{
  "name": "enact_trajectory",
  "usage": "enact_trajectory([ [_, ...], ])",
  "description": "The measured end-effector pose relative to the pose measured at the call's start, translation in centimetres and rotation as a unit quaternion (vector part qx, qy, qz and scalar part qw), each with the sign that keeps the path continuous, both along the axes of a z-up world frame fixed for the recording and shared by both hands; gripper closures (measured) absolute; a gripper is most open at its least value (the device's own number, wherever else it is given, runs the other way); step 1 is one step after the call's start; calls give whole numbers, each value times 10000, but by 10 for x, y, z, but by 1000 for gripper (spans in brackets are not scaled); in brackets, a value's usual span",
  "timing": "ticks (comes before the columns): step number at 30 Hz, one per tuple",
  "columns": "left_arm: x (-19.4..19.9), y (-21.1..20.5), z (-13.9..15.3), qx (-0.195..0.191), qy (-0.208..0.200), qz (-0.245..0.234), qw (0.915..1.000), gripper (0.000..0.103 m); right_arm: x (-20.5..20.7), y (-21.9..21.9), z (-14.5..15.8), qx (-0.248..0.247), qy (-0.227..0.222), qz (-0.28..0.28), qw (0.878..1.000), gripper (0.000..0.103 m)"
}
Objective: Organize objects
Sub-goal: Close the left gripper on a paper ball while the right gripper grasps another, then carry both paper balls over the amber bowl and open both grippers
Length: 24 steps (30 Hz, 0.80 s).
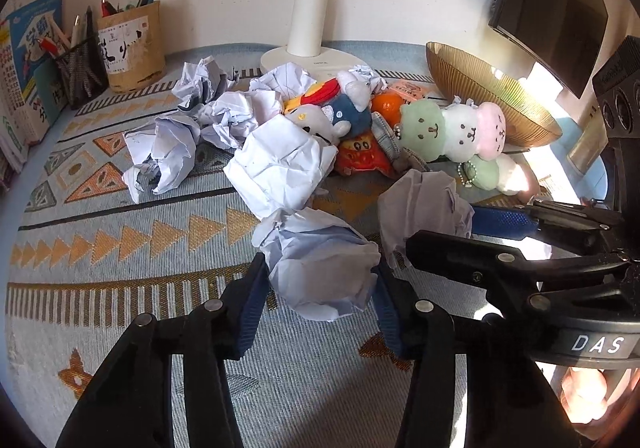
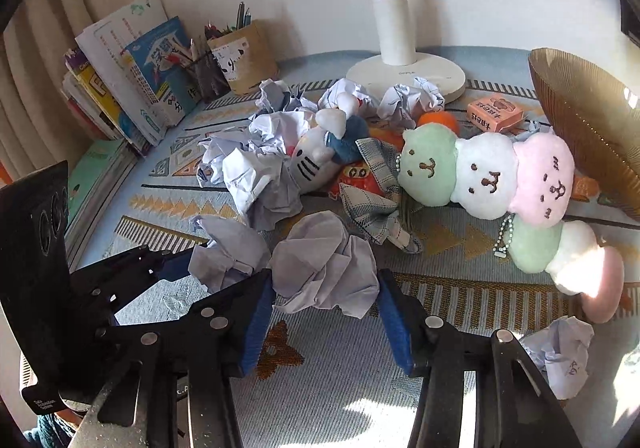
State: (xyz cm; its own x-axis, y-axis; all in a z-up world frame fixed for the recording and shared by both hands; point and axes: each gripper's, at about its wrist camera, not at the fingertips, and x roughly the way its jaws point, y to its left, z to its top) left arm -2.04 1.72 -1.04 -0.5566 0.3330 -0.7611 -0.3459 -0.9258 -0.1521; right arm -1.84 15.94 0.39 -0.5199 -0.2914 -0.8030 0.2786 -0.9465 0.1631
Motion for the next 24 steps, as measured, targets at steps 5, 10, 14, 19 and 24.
enact_trajectory([
  [5,17,14,22,-70,252,-104,9996,57,24,14,27,68,371,-81,9993,53],
  [10,26,51,64,-132,787,-480,9957,57,47,50,73,196,1082,-380,9932,53],
  [14,1,100,98,-74,1110,-859,9901,57,51,113,120,207,1725,-1046,9792,52],
  [19,-54,167,109,313,1003,-1080,9886,56,29,199,131,-6,1775,-2216,9588,52],
  [24,-85,211,101,565,777,-1064,9897,56,2,241,103,-334,1365,-2656,9538,51],
])
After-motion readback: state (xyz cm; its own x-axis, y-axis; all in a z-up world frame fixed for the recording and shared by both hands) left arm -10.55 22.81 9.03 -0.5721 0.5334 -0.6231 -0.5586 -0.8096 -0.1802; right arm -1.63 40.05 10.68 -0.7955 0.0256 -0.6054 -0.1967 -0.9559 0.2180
